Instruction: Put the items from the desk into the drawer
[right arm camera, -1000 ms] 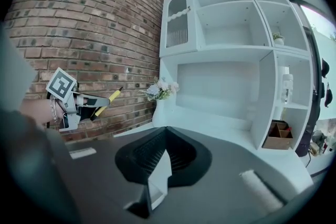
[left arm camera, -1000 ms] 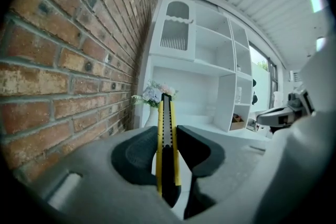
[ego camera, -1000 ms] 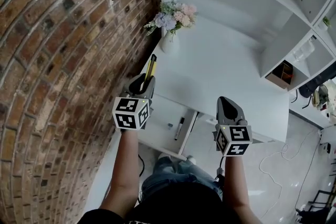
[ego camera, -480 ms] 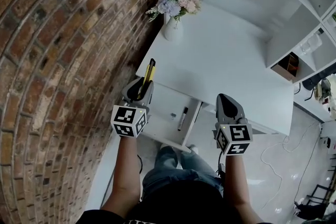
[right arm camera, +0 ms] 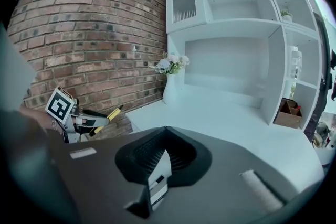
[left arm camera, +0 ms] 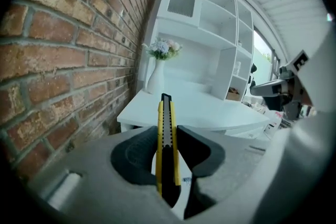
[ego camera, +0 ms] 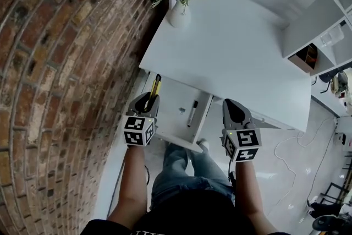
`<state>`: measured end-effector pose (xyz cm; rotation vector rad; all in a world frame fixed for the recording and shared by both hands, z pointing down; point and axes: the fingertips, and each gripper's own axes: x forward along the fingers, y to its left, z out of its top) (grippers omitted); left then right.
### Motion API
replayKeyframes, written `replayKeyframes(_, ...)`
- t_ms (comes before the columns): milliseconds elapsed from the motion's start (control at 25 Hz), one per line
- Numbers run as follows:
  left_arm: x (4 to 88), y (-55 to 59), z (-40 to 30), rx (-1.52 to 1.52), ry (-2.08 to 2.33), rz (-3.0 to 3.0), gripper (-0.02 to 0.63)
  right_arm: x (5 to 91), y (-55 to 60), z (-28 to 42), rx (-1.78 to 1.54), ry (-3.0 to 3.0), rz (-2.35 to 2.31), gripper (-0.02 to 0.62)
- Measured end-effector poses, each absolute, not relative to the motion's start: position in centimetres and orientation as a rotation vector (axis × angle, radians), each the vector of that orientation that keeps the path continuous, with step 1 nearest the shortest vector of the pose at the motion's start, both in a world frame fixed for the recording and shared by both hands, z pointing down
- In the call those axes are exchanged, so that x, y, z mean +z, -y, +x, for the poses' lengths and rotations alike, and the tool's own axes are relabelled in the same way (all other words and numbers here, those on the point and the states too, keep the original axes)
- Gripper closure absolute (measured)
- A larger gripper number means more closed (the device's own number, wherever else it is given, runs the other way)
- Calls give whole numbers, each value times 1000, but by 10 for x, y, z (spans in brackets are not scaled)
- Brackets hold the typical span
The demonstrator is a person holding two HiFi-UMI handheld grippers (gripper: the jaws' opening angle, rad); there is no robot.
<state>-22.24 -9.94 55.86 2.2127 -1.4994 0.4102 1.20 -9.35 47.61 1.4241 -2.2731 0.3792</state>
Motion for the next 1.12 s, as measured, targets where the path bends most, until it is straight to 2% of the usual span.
replayKeyframes(600, 699, 105, -192, 814, 1194, 1948, 489, 519, 87, 7, 497, 2216, 1331, 588)
replayKeyframes(1120, 802, 118, -199, 1022, 1168, 1690, 489, 544, 89, 25, 535, 2144, 1334, 588)
